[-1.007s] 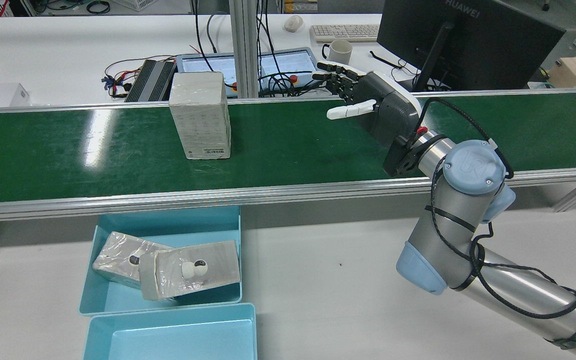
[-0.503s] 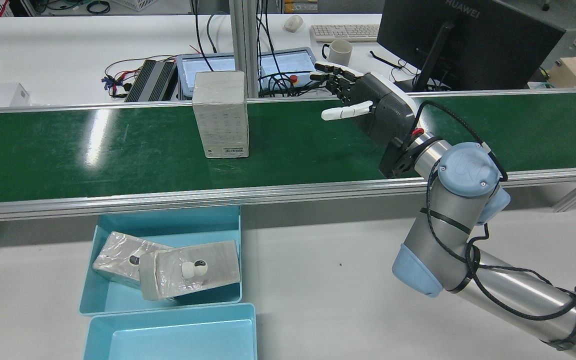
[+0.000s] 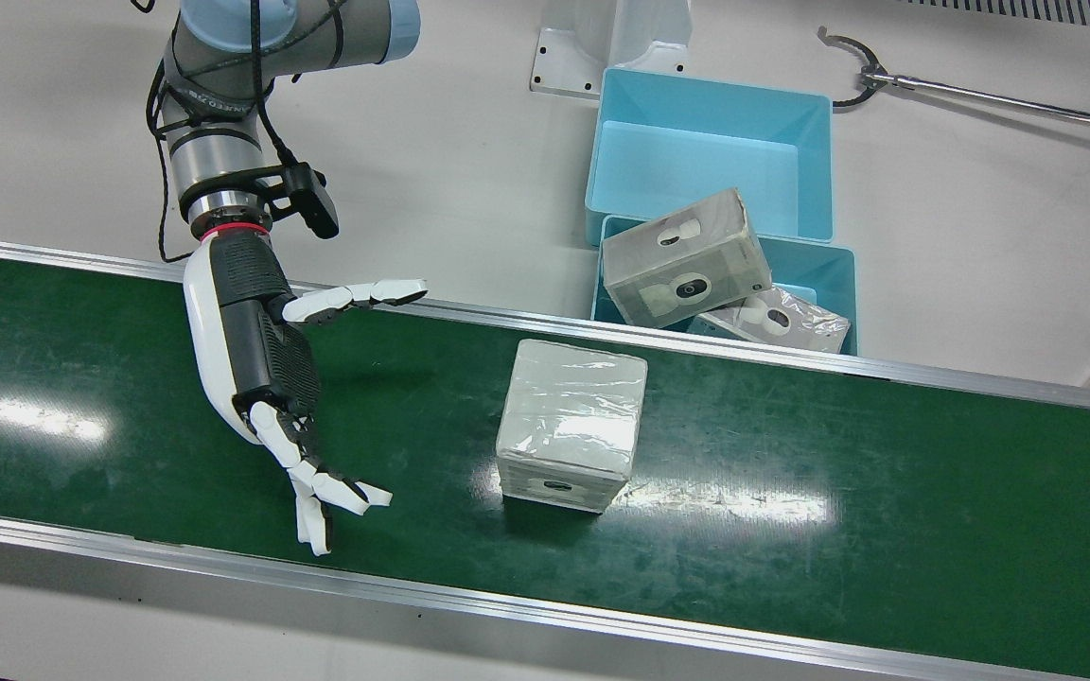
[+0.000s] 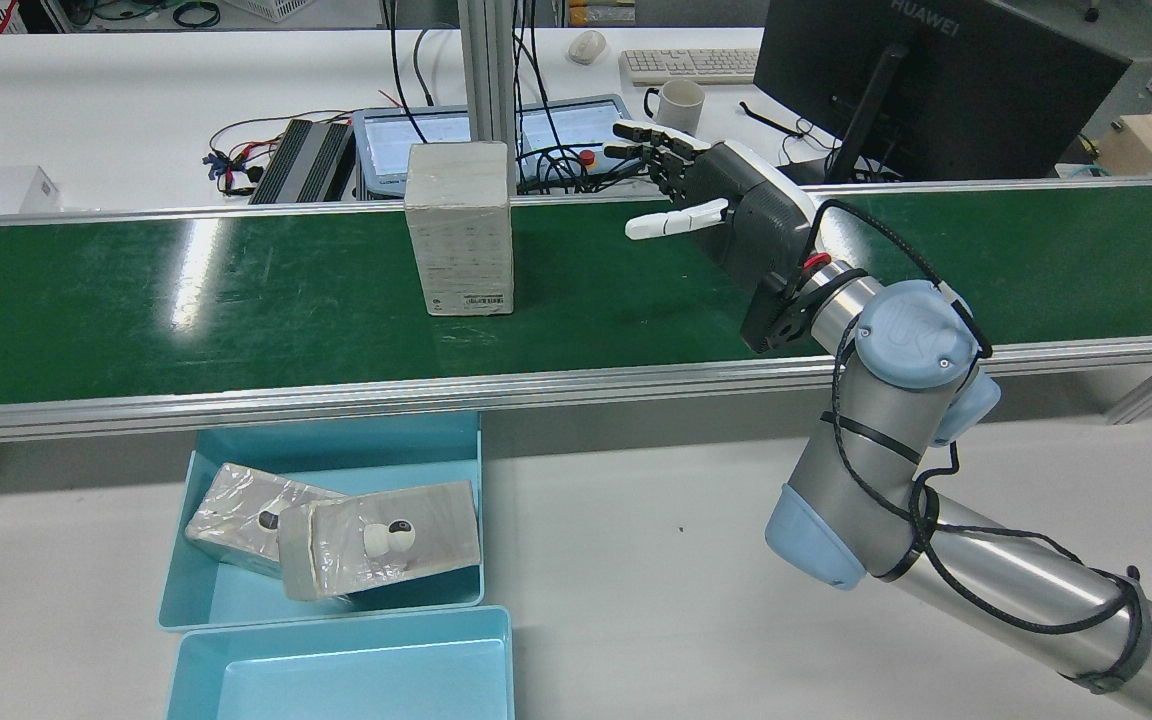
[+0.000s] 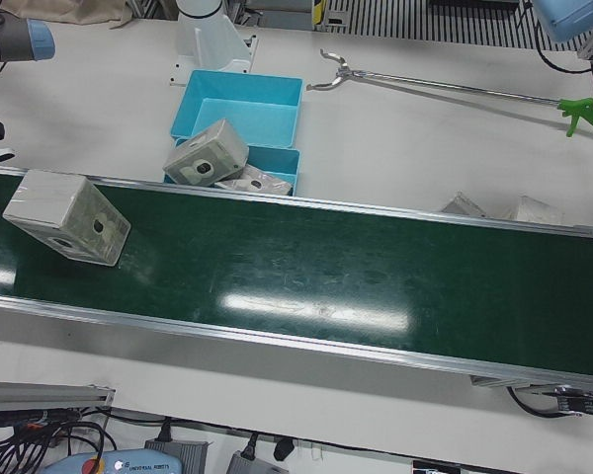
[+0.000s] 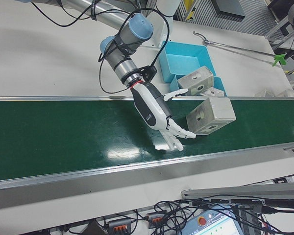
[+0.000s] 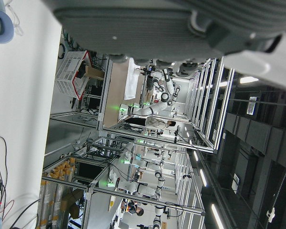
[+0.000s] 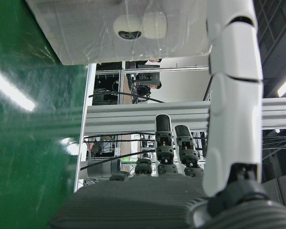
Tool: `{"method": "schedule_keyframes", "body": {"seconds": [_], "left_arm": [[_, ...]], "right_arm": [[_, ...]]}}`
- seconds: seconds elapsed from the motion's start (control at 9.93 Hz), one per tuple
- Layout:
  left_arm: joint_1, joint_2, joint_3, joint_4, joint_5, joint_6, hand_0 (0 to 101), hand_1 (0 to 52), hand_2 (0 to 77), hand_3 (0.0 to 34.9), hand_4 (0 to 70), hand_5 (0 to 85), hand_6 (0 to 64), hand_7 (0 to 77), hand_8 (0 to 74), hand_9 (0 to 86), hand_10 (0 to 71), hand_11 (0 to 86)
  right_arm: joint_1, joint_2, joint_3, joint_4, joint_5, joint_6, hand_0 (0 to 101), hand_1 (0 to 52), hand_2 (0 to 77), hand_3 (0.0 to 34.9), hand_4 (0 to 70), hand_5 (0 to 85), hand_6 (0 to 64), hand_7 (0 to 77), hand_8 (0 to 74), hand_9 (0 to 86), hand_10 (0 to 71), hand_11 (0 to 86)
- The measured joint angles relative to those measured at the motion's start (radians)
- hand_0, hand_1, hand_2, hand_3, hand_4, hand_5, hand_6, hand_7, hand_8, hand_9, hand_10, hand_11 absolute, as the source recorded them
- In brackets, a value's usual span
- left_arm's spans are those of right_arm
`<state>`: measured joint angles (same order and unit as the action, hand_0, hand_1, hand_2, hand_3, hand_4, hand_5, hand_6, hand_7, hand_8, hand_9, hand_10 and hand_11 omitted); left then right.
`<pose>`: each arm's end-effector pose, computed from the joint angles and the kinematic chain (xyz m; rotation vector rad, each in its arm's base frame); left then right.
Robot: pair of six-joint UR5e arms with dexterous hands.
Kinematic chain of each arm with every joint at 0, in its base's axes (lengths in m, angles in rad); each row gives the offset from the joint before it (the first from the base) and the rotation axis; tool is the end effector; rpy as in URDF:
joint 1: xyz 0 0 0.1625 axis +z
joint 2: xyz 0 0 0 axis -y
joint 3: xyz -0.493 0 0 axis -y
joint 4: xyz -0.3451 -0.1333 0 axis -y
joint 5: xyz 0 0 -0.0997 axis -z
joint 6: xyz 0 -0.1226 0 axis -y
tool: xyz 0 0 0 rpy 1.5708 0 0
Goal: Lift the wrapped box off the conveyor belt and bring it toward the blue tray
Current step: 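Move the right hand along the belt toward the white wrapped box, then close the right hand around the box and lift it off the belt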
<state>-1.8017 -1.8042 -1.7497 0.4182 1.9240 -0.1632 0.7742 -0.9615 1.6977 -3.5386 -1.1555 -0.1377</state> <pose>-0.2131 -0.5094 0.6042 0.3144 -2.1714 2.2057 -0.3561 -0.6039 0.3918 -0.4298 -2.3423 1.7116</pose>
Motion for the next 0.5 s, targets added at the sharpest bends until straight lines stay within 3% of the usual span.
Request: {"method": "schedule_keyframes", "body": {"seconds": [0.4,0.5], "left_arm": [[0.0,0.0,0.0,0.0,0.0,0.0,0,0.0,1.1,0.0,0.0,1.1,0.5,0.5,0.5,0.5,0.0,0.5],[0.0,0.0,0.0,0.0,0.0,0.0,0,0.0,0.5,0.0,0.0,1.1,0.5,0.5,0.5,0.5,0.0,0.5]], "right_arm": [[-0.054,0.035,-0.019,0.002,0.072,-0.045,49,16.4,10.4,0.0,12.5,14.7,8.7,22.9,3.3,4.4,0.0,1.1],[-0.058,0.046,-0.031,0.002,0.083,-0.052,49,16.4,10.4,0.0,10.9,14.7,4.9,20.2,2.2,4.9,0.0,1.1]]}}
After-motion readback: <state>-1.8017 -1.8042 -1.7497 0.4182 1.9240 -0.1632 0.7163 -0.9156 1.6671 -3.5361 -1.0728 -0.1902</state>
